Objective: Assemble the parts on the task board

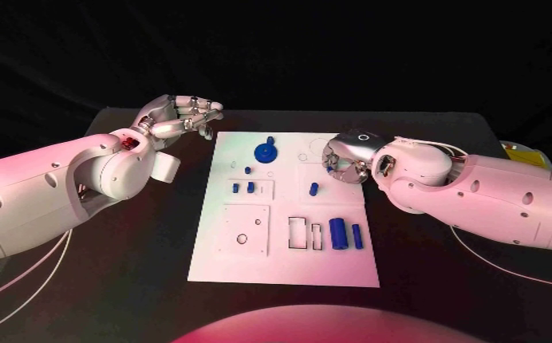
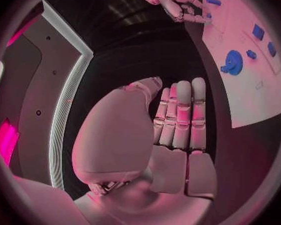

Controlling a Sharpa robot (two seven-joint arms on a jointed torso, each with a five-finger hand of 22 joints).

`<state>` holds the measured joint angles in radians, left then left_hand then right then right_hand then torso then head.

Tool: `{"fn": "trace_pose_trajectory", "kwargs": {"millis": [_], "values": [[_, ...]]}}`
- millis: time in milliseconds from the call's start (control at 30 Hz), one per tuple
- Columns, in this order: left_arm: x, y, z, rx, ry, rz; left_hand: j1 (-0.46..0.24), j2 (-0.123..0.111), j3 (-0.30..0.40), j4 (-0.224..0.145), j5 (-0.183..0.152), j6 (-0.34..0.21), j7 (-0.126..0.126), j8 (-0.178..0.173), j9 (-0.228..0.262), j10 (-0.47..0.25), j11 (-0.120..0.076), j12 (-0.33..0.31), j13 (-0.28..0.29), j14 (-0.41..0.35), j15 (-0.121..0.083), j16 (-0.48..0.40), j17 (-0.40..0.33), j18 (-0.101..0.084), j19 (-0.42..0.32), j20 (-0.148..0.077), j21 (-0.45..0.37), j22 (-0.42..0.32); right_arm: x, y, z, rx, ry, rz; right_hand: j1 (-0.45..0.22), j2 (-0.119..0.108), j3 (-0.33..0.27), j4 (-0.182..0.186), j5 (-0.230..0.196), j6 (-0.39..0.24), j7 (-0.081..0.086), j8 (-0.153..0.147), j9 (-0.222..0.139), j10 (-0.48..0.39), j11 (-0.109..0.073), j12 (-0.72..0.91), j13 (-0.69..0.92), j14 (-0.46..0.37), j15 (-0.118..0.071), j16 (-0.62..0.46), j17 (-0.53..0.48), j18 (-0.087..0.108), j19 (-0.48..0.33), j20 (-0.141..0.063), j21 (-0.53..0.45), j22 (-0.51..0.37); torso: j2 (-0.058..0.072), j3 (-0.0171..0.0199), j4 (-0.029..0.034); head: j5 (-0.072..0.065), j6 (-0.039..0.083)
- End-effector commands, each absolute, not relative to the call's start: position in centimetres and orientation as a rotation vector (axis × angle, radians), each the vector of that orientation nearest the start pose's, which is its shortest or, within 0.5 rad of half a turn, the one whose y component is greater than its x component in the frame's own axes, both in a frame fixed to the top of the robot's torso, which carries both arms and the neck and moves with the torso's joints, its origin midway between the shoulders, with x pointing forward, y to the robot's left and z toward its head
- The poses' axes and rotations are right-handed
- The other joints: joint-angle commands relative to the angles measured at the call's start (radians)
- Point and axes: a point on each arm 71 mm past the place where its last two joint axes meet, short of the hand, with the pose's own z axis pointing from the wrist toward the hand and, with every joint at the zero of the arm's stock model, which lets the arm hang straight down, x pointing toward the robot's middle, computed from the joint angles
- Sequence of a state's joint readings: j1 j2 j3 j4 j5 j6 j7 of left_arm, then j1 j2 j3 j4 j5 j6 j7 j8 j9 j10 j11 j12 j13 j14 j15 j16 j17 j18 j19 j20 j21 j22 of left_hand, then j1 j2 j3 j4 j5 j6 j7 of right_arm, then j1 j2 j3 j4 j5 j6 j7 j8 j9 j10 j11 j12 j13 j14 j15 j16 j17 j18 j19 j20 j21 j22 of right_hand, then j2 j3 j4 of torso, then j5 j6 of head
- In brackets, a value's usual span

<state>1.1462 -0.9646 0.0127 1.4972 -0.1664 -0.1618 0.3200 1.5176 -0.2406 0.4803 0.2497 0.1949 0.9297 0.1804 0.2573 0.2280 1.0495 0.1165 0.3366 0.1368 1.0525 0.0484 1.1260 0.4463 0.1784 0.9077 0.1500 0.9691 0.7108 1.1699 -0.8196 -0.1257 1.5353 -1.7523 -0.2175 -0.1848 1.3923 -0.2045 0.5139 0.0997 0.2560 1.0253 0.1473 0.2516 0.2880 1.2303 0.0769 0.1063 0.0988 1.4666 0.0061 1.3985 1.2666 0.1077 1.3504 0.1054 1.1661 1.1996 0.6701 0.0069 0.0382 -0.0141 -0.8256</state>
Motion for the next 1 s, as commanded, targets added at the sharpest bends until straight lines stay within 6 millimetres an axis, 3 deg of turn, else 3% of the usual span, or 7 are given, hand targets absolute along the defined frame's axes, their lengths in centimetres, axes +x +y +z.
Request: {"fn": "trace_pose_trajectory", "kwargs": {"millis": [33,300,533,1000], "values": [[48.4,26.7,-18.6,-1.015,1.529,-1.502,0.002,0.000,0.006,-0.002,0.002,0.002,0.001,0.004,0.001,-0.001,-0.002,0.007,0.002,0.003,-0.005,-0.006,-0.001,0.007,0.002,-0.007,-0.004,-0.001,45.9,-18.2,-24.0,-0.494,1.777,0.439,0.006,0.025,0.021,-0.008,-0.048,0.014,-0.005,0.009,0.009,0.017,-0.004,0.006,0.006,0.054,-0.012,0.009,0.004,-0.013,0.001,-0.007,0.013,0.013,0.000,0.0002,-0.0015,0.001,-0.001],[48.4,26.7,-18.7,-1.018,1.534,-1.501,0.002,0.000,0.007,-0.003,0.002,0.001,0.002,0.003,0.001,-0.002,-0.002,0.007,0.002,0.003,-0.005,-0.006,-0.002,0.007,0.003,-0.007,-0.005,-0.001,46.0,-18.1,-24.3,-0.489,1.764,0.410,0.029,0.064,0.066,-0.044,-0.096,0.031,-0.011,0.027,0.030,0.041,-0.014,0.014,0.019,0.054,-0.020,0.019,0.009,-0.016,0.006,-0.015,0.034,0.037,-0.002,-0.0004,-0.0003,-0.002,-0.006],[48.4,26.7,-18.7,-1.021,1.541,-1.499,0.003,0.000,0.007,-0.003,0.002,0.000,0.002,0.003,0.001,-0.004,-0.001,0.008,0.002,0.003,-0.005,-0.007,-0.002,0.007,0.003,-0.007,-0.005,-0.002,45.8,-18.0,-24.2,-0.487,1.732,0.405,0.030,0.063,0.088,-0.068,-0.096,0.032,-0.011,0.034,0.043,0.048,-0.015,0.014,0.027,0.055,-0.021,0.024,0.012,-0.018,0.009,-0.017,0.046,0.050,-0.003,-0.0008,-0.0019,-0.001,-0.008],[48.6,26.8,-18.9,-1.030,1.551,-1.493,0.000,-0.002,0.009,-0.007,0.002,-0.004,0.006,0.003,0.001,-0.019,0.003,0.009,0.002,-0.002,-0.002,-0.014,-0.007,0.006,0.004,-0.007,-0.011,-0.006,45.1,-18.0,-22.4,-0.449,1.634,0.466,0.021,0.056,0.094,-0.077,-0.091,0.031,-0.010,0.035,0.049,0.046,-0.014,0.010,0.030,0.055,-0.021,0.028,0.015,-0.019,0.010,-0.017,0.053,0.058,-0.004,-0.0007,-0.0016,-0.003,0.001]]}}
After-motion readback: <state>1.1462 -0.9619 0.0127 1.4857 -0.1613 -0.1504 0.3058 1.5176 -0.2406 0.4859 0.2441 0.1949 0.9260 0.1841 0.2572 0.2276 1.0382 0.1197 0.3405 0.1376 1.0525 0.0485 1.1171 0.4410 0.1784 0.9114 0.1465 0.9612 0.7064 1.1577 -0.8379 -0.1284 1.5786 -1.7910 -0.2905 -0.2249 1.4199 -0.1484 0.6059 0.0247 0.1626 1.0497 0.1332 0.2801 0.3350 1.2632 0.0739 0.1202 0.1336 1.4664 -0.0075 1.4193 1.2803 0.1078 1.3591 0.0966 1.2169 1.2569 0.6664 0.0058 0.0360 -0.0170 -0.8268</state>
